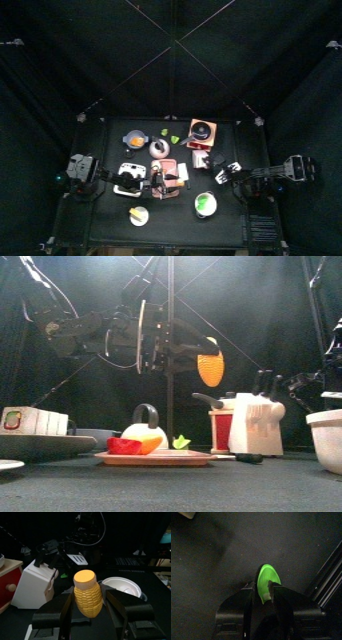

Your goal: Grab corn husk from table

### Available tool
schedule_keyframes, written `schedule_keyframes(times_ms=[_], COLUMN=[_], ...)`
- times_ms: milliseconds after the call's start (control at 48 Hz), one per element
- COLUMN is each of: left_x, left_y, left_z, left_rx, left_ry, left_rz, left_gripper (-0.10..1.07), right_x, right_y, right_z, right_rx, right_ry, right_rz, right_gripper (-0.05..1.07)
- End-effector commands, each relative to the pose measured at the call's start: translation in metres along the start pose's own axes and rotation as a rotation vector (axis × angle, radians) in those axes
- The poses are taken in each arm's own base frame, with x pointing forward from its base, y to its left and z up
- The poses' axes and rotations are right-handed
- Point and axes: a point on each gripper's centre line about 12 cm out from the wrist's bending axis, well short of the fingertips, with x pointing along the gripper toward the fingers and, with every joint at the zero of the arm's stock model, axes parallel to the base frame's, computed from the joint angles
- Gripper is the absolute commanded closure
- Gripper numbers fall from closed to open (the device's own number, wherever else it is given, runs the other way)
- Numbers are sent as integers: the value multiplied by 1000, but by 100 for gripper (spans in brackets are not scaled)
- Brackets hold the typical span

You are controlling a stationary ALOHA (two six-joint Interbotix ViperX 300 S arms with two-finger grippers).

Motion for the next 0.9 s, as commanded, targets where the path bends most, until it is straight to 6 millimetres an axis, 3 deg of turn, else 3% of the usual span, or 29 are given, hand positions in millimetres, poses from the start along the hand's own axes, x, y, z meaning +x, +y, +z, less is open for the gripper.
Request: schedule_keyframes(times_ms=[0,458,875], left_x=[1,0,0], left_y=[0,-3,-3], left_z=[13,16,18], left_rx=[-6,-8,-8], left_ry=[-34,-43,-50], left_rz=[1,-6,-9], left_gripper=[31,31,31], right_x=[-1,2,-3], right_y=[1,-5,-3], right_z=[4,5,10], right_rx=[17,61,98], right_ry=[-4,14,9], right_rz=[2,-9,10], right_gripper=[34,38,61])
